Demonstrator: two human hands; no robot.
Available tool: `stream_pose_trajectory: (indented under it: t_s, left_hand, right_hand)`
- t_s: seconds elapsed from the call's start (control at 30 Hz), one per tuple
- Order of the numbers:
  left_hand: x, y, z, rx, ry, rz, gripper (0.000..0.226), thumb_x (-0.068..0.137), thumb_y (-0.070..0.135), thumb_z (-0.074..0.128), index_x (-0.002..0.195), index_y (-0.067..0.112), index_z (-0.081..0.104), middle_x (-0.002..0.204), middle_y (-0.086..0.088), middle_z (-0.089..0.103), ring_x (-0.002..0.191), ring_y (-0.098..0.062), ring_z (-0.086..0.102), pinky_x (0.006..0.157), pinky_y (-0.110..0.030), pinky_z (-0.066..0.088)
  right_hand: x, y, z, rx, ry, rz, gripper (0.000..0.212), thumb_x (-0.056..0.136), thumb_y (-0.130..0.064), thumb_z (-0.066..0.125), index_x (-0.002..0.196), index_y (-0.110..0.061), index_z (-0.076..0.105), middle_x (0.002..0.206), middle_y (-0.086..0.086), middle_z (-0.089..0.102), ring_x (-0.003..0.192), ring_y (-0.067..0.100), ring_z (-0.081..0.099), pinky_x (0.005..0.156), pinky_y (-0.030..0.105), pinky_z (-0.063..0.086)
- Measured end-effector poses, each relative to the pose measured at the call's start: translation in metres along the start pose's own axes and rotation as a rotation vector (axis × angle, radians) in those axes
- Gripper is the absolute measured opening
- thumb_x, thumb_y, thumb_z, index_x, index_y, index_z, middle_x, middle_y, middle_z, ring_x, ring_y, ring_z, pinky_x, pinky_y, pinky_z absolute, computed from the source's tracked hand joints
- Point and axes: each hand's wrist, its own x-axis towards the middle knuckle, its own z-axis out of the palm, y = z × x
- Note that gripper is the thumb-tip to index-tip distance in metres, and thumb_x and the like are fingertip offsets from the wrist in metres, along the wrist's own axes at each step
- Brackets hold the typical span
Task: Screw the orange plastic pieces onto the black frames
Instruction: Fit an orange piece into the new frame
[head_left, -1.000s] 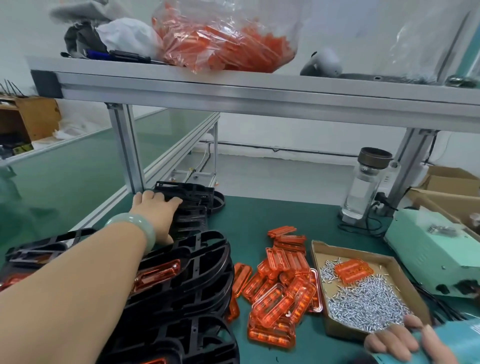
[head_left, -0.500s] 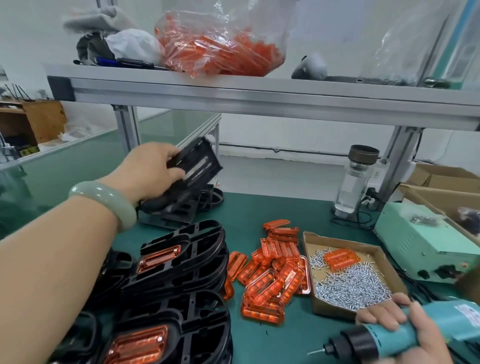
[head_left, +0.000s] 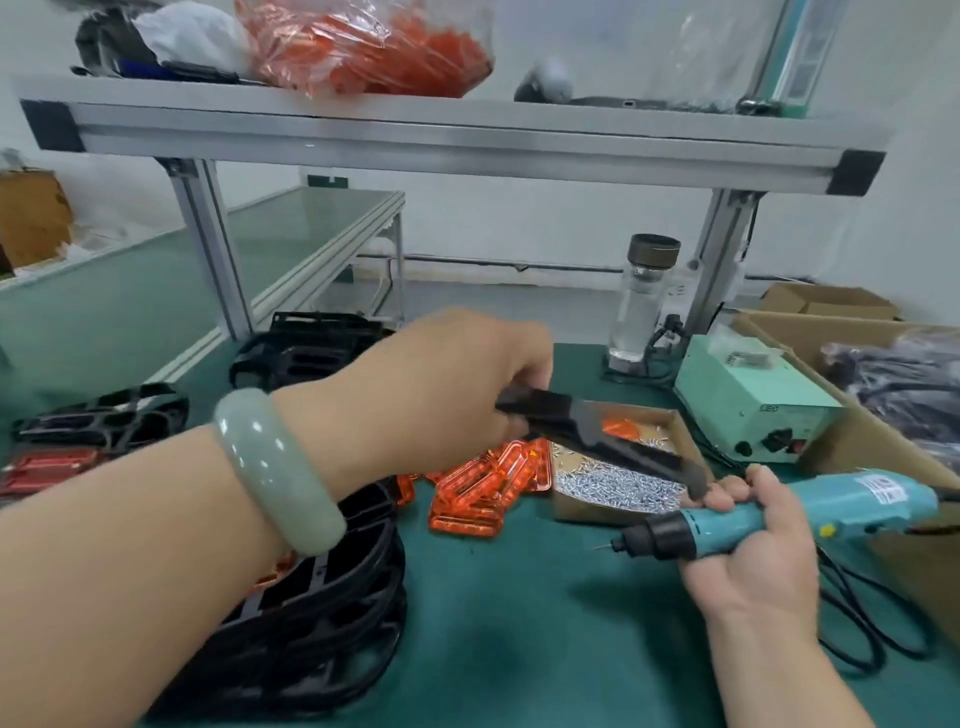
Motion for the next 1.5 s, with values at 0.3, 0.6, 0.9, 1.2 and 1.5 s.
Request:
stream_pose_trajectory:
  t_s: [0.3, 0.6, 0.9, 1.2, 1.5]
  left_hand:
    - [-0.015, 0.006, 0.034, -0.152, -0.421, -0.07, 0.013, 0.079, 0.035, 0.056, 0.077, 0.025, 0.065, 0.093, 0.007, 0.071, 0.075, -0.005, 0.063, 0.072, -0.026, 0.051]
    - [-0.02, 0.009, 0.056, -0.037, -0.232, -0.036, 0.057, 0.084, 0.011, 0.06, 0.129, 0.044, 0.045, 0.142, 0.01, 0.037, 0.121, -0.012, 0.047, 0.1, -0.022, 0.035]
    - [-0.005, 0.005, 0.062, -0.133, -0.408, -0.136, 0.054, 0.085, -0.003, 0.046, 0.12, 0.036, 0.059, 0.115, 0.015, 0.064, 0.105, -0.004, 0.058, 0.096, -0.024, 0.046]
    - [0.006, 0.021, 0.113, 0.084, -0.568, -0.167, 0.039, 0.089, 0.0, 0.051, 0.122, 0.019, 0.06, 0.115, -0.003, 0.062, 0.099, -0.022, 0.06, 0.076, -0.026, 0.046]
    - [0.016, 0.016, 0.124, 0.249, -0.6, -0.281, 0.043, 0.074, -0.008, 0.052, 0.11, 0.012, 0.062, 0.106, -0.01, 0.064, 0.09, -0.026, 0.062, 0.068, -0.032, 0.05]
  right_hand:
    - [-0.008, -0.003, -0.008, -0.026, -0.052, -0.001, 0.02, 0.1, -0.019, 0.047, 0.081, -0.023, 0.043, 0.059, -0.011, 0.042, 0.048, 0.004, 0.041, 0.063, 0.021, 0.041]
    - [-0.006, -0.009, -0.011, -0.017, -0.044, -0.002, 0.02, 0.097, -0.014, 0.047, 0.081, -0.024, 0.043, 0.058, -0.01, 0.042, 0.048, 0.005, 0.042, 0.061, 0.021, 0.04]
    - [-0.001, -0.014, -0.011, -0.026, 0.021, -0.072, 0.023, 0.096, -0.011, 0.05, 0.078, -0.025, 0.046, 0.057, -0.01, 0.043, 0.048, 0.006, 0.042, 0.064, 0.023, 0.038]
    - [-0.003, -0.011, -0.01, -0.058, 0.003, -0.089, 0.026, 0.097, -0.008, 0.048, 0.077, -0.024, 0.047, 0.056, -0.009, 0.044, 0.047, 0.007, 0.044, 0.063, 0.023, 0.038]
    - [-0.001, -0.011, -0.01, -0.071, 0.019, -0.168, 0.026, 0.096, -0.006, 0.049, 0.077, -0.023, 0.048, 0.058, -0.008, 0.045, 0.049, 0.009, 0.045, 0.06, 0.024, 0.044]
